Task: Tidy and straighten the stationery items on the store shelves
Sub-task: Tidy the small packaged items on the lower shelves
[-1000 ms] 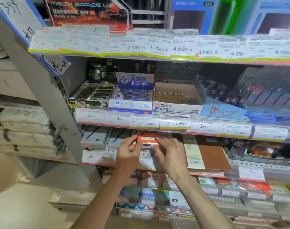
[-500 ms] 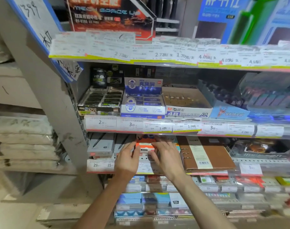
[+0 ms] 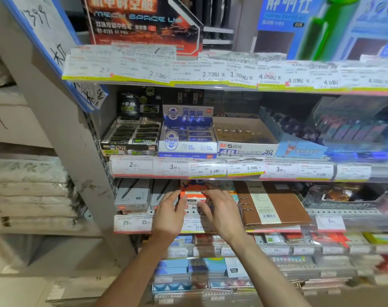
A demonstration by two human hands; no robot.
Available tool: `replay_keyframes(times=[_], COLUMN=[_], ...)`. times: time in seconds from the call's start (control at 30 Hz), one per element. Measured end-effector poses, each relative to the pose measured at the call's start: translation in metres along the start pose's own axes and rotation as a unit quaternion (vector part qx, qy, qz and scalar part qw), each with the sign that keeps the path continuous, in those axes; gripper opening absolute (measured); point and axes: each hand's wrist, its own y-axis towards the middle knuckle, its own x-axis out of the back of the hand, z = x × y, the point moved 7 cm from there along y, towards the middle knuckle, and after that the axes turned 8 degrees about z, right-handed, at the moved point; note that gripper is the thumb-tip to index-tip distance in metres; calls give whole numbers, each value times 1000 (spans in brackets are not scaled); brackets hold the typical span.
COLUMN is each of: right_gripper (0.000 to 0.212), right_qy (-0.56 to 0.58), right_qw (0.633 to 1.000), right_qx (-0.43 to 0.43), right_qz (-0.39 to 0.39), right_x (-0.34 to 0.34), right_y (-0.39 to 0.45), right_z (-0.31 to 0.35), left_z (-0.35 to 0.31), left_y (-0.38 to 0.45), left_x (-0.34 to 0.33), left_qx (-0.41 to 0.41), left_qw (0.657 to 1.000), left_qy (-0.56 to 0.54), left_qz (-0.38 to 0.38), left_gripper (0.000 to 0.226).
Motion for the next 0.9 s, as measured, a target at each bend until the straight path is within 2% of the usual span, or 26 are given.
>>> replay_keyframes(times=[0.1, 0.23, 0.33, 0.43, 0.5, 0.63, 0.83, 0.9], right_gripper=[41, 47, 39, 29, 22, 13, 11, 17], right_qy=[14, 55, 89, 143, 168, 207, 226, 230], right_qw=[999, 998, 996, 988, 982, 975, 971, 969], right_qx=[-11, -16, -12, -41, -61, -75, -64, -64], right_qz=[28, 22, -14, -45, -53, -14, 42, 61], right_x=[0, 9, 18, 21, 19, -1, -28, -36], right_y=[1, -4, -16, -30, -38, -34, -3, 7], right_z=[-3, -5, -4, -2, 2, 24, 82, 101], left_z=[-4, -15, -18, -13, -9, 12, 30, 36], left_y=[-3, -20, -43, -63, -75, -98, -106, -101], left_x=[3, 13, 24, 38, 48, 82, 144, 158], left_qx=[0, -12, -20, 8, -5, 14, 31, 54], left_qw=[1000, 1000, 997, 996, 998, 993, 990, 983], left_qy=[-4, -17, -65, -86, -66, -112, -87, -119], left_qz=[8, -10, -21, -9, -2, -37, -109, -131], left_gripper=[63, 35, 22, 13, 15, 10, 19, 19])
